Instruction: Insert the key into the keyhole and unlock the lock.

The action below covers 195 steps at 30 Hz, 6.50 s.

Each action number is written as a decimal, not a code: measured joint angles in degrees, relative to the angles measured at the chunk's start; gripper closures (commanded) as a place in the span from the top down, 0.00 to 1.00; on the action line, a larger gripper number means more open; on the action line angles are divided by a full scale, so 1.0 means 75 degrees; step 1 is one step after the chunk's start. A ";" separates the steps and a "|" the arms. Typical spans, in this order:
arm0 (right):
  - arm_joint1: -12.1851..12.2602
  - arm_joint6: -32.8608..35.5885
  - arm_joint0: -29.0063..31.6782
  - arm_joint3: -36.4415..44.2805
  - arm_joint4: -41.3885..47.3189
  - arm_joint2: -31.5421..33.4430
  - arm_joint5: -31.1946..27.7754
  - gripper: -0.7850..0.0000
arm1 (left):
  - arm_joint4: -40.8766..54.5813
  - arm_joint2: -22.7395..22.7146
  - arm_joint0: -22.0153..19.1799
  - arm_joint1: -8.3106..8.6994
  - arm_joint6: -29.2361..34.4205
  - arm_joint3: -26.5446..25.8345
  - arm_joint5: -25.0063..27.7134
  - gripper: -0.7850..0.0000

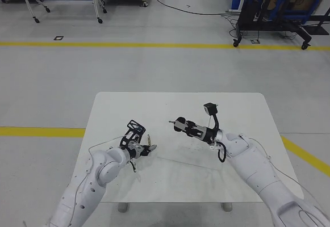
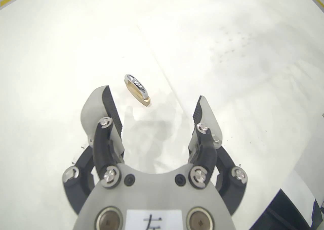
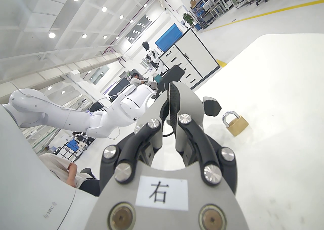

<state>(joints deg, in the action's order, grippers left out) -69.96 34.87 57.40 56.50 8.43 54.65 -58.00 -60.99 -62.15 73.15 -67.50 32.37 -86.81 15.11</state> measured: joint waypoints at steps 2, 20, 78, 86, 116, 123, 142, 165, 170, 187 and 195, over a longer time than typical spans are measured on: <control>0.0000 0.0000 0.0000 0.0000 0.0000 0.0000 0.0000 0.00 | -0.0052 0.0083 -0.0088 -0.0028 0.0007 0.0085 -0.0160 0.58; 0.0000 0.0000 0.0000 0.0000 0.0000 0.0000 0.0000 0.00 | 0.0050 0.0411 -0.0623 -0.0147 0.0457 0.0501 -0.0123 0.40; 0.0000 0.0000 0.0000 0.0000 0.0000 0.0000 0.0000 0.00 | 0.2732 -0.0301 -0.1282 -0.0281 -0.0244 0.1626 0.1410 0.00; -0.0001 -0.0010 0.0006 0.0008 0.0000 0.0000 0.0010 0.00 | 0.2858 -0.0367 -0.1273 -0.0268 -0.0270 0.1643 0.1552 0.00; -0.0560 -0.1726 -0.0116 -0.0830 0.0959 -0.0408 0.0000 0.00 | 1.2421 0.0278 -0.3535 -0.1173 0.4637 0.6250 -0.0455 0.00; -0.0535 -0.1844 -0.0028 -0.0721 0.0875 -0.0318 0.0177 0.00 | 1.2782 0.0274 -0.3020 -0.1211 0.3502 0.5632 -0.1951 0.00; 0.0432 -0.1413 0.3217 0.4355 0.0062 0.2267 0.4408 0.00 | 1.3518 0.0619 -0.3332 -0.1564 0.1724 0.5098 -0.3301 0.00; 0.0383 -0.0997 0.2919 0.4947 0.0332 0.1830 0.8194 0.00 | 1.3513 0.0621 -0.3331 -0.1563 0.1724 0.5093 -0.3307 0.00; 0.0342 -0.1306 0.2930 0.5366 0.0101 0.1582 0.8955 0.00 | 1.3513 0.0621 -0.3331 -0.1563 0.1724 0.5093 -0.3307 0.00; 0.0162 -0.2362 0.2798 0.5509 0.0356 0.1309 0.9833 0.00 | 1.2814 0.0668 -0.3032 -0.1513 0.1273 0.4489 -0.3451 0.00; 0.0091 -0.2378 0.2617 0.5243 0.0540 0.1208 0.9955 0.00 | 1.2522 0.0708 -0.2971 -0.1485 0.1531 0.4430 -0.3437 0.00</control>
<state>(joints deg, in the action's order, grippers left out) -69.28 17.04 77.03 95.82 12.47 63.71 16.67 32.93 -56.83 50.87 -78.63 43.85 -53.58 -10.67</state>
